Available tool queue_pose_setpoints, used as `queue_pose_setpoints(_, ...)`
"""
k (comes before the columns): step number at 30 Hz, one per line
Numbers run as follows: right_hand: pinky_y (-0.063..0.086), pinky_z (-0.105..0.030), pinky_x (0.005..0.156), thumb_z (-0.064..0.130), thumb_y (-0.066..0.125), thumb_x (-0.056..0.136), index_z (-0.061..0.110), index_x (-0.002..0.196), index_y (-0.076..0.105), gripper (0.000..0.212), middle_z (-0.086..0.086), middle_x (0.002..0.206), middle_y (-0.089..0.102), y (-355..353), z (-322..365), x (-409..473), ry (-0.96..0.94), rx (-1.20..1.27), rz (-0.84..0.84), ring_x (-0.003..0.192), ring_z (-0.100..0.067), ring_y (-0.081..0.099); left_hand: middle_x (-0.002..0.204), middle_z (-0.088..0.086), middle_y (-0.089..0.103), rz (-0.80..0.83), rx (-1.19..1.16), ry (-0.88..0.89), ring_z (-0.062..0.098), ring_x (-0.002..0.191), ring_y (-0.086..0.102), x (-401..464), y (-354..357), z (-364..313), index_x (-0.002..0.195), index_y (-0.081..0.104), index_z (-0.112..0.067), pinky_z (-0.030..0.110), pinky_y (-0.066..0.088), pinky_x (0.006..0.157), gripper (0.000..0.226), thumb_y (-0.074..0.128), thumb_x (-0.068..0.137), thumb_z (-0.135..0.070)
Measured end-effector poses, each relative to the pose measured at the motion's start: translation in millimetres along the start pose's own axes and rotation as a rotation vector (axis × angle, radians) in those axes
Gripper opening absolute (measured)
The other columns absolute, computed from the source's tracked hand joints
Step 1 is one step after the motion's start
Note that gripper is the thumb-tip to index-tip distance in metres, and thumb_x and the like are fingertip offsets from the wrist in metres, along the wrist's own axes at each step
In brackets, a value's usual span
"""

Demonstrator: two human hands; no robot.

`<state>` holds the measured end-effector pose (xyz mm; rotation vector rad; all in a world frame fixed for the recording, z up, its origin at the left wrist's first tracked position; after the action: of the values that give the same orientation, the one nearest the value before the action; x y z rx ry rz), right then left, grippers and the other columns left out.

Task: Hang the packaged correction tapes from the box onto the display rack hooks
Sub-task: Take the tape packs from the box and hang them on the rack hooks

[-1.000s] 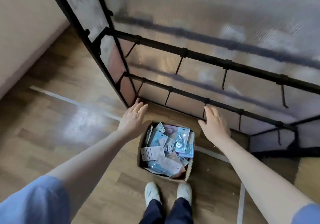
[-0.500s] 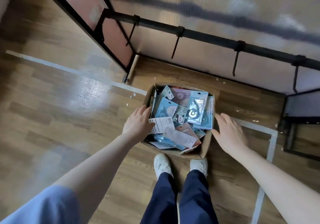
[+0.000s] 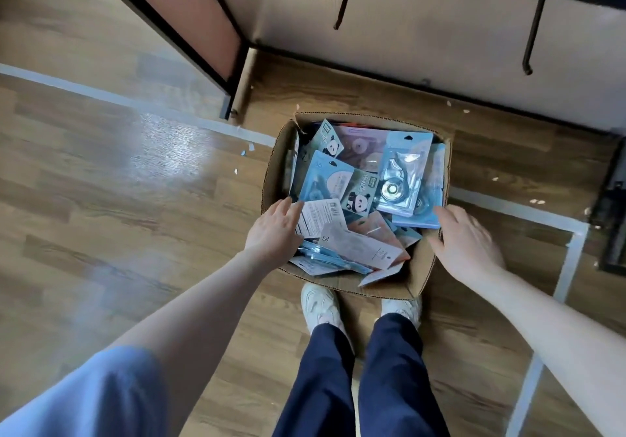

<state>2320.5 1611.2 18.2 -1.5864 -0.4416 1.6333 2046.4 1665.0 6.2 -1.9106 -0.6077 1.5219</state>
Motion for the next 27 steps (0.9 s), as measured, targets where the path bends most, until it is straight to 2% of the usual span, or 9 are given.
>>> queue_pose_setpoints(6,0.036,-0.038,0.096,0.025,0.05,0.093,0.011,0.135,0.037,0.046,-0.011,0.135,0.041,7,-2,26,0.038,0.049,-0.017,0.123,-0.029,0.04,0.154,0.009,0.018,0.039,0.022,-0.022,0.026,0.14,0.018,23,16,-6,0.147,0.014,-0.022,0.038,0.026,0.11,0.068,0.052,0.091,-0.023)
queue_pose_setpoints(13,0.038,-0.039,0.095,0.024,0.053,0.092,0.009,0.134,0.038,0.047,-0.015,0.13,0.044,13,-3,46,0.079,0.096,-0.035,0.12,-0.03,0.042,0.147,0.009,0.027,0.036,0.038,0.03,0.03,0.125,0.035,40,24,-33,0.146,0.015,-0.033,0.04,0.039,0.097,0.065,0.05,0.093,-0.026)
queue_pose_setpoints(17,0.039,-0.04,0.092,0.021,0.053,0.092,0.01,0.135,0.037,0.047,-0.014,0.128,0.044,7,-7,60,0.055,0.123,-0.1,0.119,-0.031,0.043,0.139,0.012,0.034,0.047,-0.039,-0.012,0.031,0.119,0.042,48,30,-45,0.144,0.023,-0.029,0.041,0.044,0.091,0.059,0.052,0.092,-0.032)
queue_pose_setpoints(20,0.037,-0.04,0.096,0.016,0.054,0.091,0.009,0.138,0.034,0.052,-0.014,0.13,0.043,-8,-10,74,0.013,0.115,-0.211,0.119,-0.031,0.041,0.126,0.011,0.043,-0.009,-0.132,-0.045,0.03,0.105,0.051,53,29,-54,0.129,0.036,-0.022,0.039,0.049,0.082,0.048,0.055,0.089,-0.04)
queue_pose_setpoints(24,0.031,-0.041,0.103,0.015,0.053,0.091,0.008,0.141,0.029,0.056,-0.012,0.143,0.034,-23,-8,101,-0.039,0.085,-0.284,0.127,-0.032,0.035,0.113,0.009,0.048,-0.077,-0.125,-0.166,0.028,0.095,0.054,56,29,-56,0.114,0.041,-0.012,0.035,0.047,0.076,0.058,0.052,0.083,-0.059)
queue_pose_setpoints(27,0.024,-0.042,0.109,0.021,0.054,0.092,0.008,0.145,0.022,0.063,-0.011,0.151,0.025,-25,-3,117,-0.039,0.048,-0.266,0.135,-0.032,0.027,0.112,0.01,0.047,-0.104,-0.129,-0.226,0.029,0.097,0.052,53,33,-53,0.11,0.042,-0.008,0.035,0.045,0.078,0.056,0.059,0.082,-0.053)
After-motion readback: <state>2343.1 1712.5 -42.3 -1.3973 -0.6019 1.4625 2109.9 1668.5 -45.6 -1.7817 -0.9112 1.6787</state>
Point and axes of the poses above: each hand's wrist, its own x-axis towards the middle knuckle, its own y-axis out of the palm, z = x × y, the point moved 4 cm from there along x, towards the middle knuckle
